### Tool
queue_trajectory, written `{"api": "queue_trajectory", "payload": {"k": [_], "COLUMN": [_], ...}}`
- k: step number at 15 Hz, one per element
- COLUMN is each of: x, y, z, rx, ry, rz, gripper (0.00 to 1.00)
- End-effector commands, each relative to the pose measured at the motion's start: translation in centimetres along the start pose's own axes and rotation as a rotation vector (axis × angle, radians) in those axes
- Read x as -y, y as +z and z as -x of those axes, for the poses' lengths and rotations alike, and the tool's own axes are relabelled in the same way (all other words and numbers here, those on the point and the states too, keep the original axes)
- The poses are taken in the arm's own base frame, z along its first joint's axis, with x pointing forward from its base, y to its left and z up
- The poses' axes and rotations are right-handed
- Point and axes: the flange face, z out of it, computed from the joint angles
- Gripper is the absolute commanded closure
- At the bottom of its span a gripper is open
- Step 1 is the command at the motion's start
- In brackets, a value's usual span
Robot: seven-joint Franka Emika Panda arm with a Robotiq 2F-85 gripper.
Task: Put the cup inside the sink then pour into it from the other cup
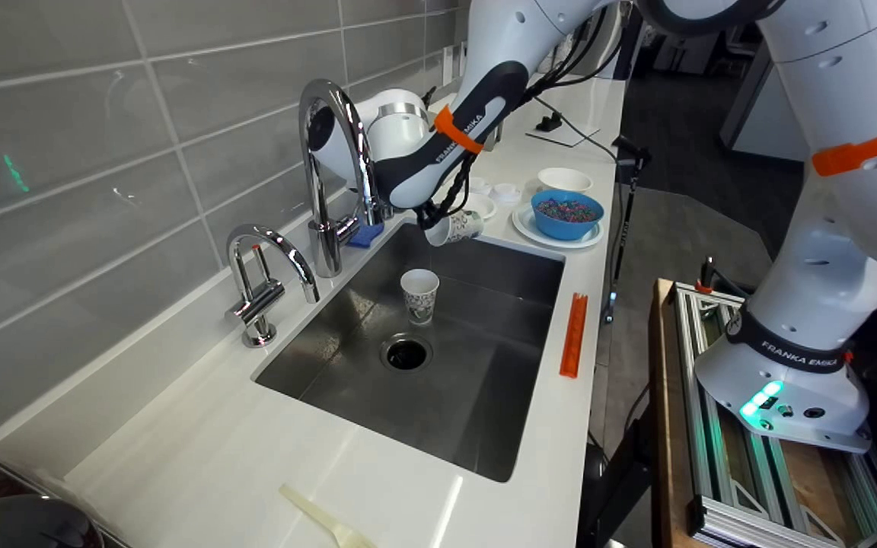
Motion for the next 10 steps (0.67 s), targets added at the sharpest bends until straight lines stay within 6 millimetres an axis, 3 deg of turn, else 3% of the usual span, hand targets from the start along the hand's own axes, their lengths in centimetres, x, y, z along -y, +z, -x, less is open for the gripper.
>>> {"api": "queue_trajectory", "payload": {"k": [1,10], "x": [-0.28,-0.96], "y": [0.06,0.38], "z": [0.16,0.62], "rx": [-0.028,-0.092], "ry": [-0.017,0.018], "rz": [-0.029,-0.044], "gripper": [0.99,0.99]}}
